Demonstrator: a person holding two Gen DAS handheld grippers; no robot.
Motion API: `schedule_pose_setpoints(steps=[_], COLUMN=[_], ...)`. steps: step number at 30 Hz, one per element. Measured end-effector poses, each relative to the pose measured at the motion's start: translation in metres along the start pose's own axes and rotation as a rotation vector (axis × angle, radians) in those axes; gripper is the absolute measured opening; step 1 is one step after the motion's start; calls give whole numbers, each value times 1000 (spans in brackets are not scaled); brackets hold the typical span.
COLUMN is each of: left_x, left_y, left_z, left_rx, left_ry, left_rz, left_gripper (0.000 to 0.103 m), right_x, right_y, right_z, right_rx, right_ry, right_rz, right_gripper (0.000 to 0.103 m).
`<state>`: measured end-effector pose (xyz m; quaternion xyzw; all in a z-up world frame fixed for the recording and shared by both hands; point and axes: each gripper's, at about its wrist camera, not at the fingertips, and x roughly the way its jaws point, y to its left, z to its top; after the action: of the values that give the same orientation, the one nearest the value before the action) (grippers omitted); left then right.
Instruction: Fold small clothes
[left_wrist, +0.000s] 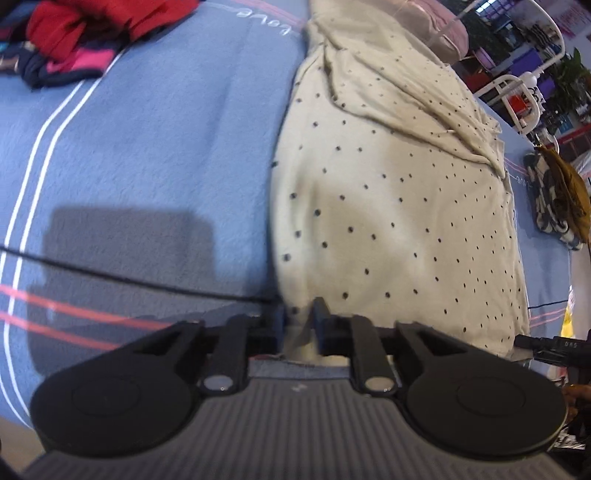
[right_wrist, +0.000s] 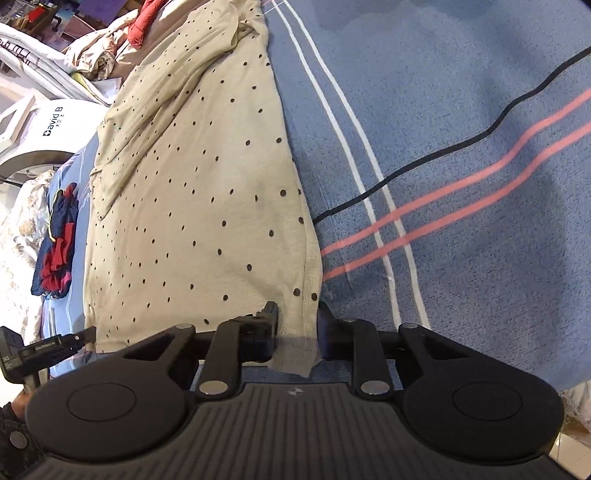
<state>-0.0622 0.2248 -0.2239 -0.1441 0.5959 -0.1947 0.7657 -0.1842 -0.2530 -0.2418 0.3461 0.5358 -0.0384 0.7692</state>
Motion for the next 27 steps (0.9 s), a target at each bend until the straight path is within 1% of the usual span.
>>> schedule_pose_setpoints(steps=[2, 3, 4, 5, 6, 7, 8, 10, 13, 14, 17, 19, 23, 27], left_x=[2, 3, 5, 7, 9, 11, 11, 8, -3, -7, -13, -10, 8, 25], left_y=[-2, -3, -4, -5, -8, -11, -13, -13, -11, -15, -35, -45, -56, -67], left_z=[-2, -2, -1, -1, -1, 0, 2, 7, 21, 28, 58, 83, 152, 226], left_rx=[0, -6, -18, -25, -17, -3, 6, -7, -81, -72, 14, 44, 69, 90], left_ry=[9, 10, 12, 16, 19, 21, 22, 17, -13, -26, -59, -85, -135, -201], left_rz=[-11, -22, -34, -38, -28, -13, -4, -7, -48, -55, -61, -62, -39, -16], left_gripper=[13, 13, 13, 11, 10, 7, 6, 6, 6, 6, 6, 6, 6, 6], right_x=[1, 2, 2, 1, 0, -1, -4, -10, -23, -27, -33, -33, -23, -9], right_y=[1, 0, -1, 0, 0, 1, 3, 8, 11, 14, 27, 36, 59, 75], right_z=[-1, -1, -1, -1, -1, -1, 0, 1, 9, 14, 40, 64, 124, 195], right_rx=[13, 33, 46, 44, 38, 37, 30, 8, 58, 54, 60, 69, 67, 54], right_ry=[4, 7, 8, 8, 8, 8, 5, -10, -41, -54, -96, -124, -162, -195], right_rz=[8, 14, 16, 5, -1, -6, -14, -27, 17, 32, 87, 111, 137, 136], right_gripper=[39, 36, 30, 19, 16, 15, 13, 12, 11, 11, 11, 11, 11, 11])
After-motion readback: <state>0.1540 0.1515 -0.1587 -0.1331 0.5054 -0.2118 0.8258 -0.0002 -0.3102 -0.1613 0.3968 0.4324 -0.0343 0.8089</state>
